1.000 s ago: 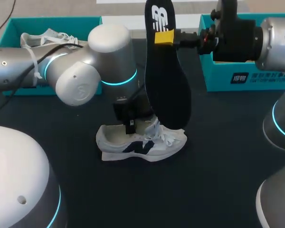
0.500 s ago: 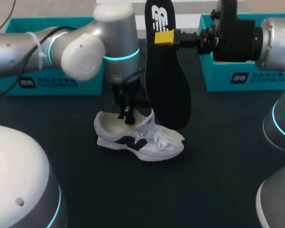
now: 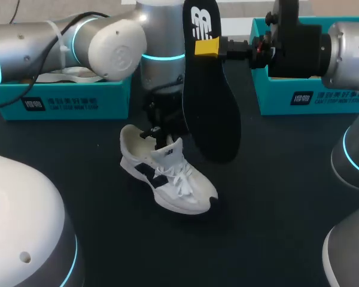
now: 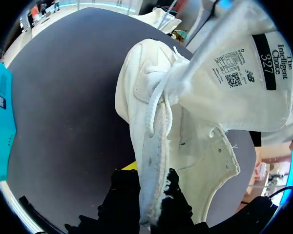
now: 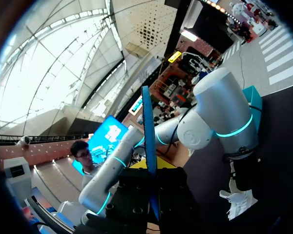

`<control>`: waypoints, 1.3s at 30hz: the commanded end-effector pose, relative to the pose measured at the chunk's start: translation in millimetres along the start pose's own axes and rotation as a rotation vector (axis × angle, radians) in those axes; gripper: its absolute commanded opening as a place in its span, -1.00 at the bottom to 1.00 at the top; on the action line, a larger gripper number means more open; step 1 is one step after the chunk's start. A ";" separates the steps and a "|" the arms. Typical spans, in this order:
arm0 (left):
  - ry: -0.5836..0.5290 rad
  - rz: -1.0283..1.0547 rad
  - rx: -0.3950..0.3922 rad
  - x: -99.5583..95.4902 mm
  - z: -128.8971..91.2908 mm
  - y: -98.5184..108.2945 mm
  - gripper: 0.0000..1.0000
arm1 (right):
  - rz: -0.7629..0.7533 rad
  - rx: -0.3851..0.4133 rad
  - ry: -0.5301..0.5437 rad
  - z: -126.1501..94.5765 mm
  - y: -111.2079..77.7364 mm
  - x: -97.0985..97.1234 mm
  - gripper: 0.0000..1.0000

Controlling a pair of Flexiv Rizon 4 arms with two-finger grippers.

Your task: Take the shoe out of the shoebox, open the shoe tongue, remove and reinsert the insole, then place the shoe into the shoebox

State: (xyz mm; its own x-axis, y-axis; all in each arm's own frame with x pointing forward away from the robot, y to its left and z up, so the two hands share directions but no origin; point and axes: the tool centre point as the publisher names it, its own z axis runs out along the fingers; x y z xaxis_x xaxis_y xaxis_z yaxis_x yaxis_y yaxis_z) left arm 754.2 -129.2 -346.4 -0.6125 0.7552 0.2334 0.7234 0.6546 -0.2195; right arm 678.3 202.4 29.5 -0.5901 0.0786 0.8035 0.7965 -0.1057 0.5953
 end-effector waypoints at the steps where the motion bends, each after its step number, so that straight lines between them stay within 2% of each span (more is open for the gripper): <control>1: 0.054 0.374 -0.084 -3.1 -3.1 -1.9 -1.00 | 0.001 0.000 -0.003 3.8 0.7 -0.3 -1.00; 4: 0.054 0.374 -0.084 -3.1 -3.1 -1.9 -1.00 | 0.001 0.000 -0.003 3.8 0.7 -0.3 -1.00; 6: 0.014 0.458 -0.102 -7.7 -4.1 -3.2 -1.00 | 0.001 0.000 -0.003 3.8 0.7 -0.3 -1.00; 7: 0.048 0.531 -0.142 -13.5 -4.0 -6.3 -1.00 | 0.001 0.000 -0.003 3.8 0.7 -0.3 -1.00; 8: 0.010 0.533 -0.120 -15.8 -5.4 -6.3 -1.00 | 0.001 0.000 -0.003 3.8 0.7 -0.3 -1.00; 9: 0.026 0.569 -0.173 -19.5 -7.0 -8.0 -1.00 | 0.001 0.000 -0.003 3.8 0.7 -0.3 -1.00; 10: 0.028 0.613 -0.189 -23.9 -6.9 -10.9 -1.00 | 0.001 0.000 -0.003 3.8 0.7 -0.3 -1.00; 13: 0.008 0.658 -0.216 -33.9 -10.2 -15.9 -1.00 | 0.001 0.000 -0.003 3.8 0.7 -0.3 -1.00; 17: 0.039 0.725 -0.252 -45.6 -7.0 -28.0 -1.00 | 0.001 0.000 -0.003 3.8 0.7 -0.3 -1.00; 22: 0.048 0.741 -0.290 -57.7 5.2 -45.5 -1.00 | 0.001 0.000 -0.003 3.8 0.7 -0.3 -1.00; 25: 0.016 0.723 -0.313 -68.1 8.6 -51.4 -1.00 | 0.001 0.000 -0.003 3.8 0.7 -0.3 -1.00; 29: -0.006 0.657 -0.338 -83.7 12.4 -55.4 -1.00 | 0.001 0.000 -0.003 3.8 0.7 -0.3 -1.00; 39: 0.016 0.650 -0.339 -107.1 15.5 -58.3 -1.00 | 0.001 0.000 -0.003 3.8 0.7 -0.3 -1.00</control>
State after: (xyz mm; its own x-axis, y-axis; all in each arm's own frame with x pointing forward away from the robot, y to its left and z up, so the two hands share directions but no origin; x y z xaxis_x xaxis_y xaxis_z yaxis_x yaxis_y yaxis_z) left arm 769.6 -236.3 -369.2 -0.0245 0.9927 0.1183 0.9996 0.0258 -0.0094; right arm 676.9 200.5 29.1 -0.5888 0.0810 0.8042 0.7971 -0.1065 0.5943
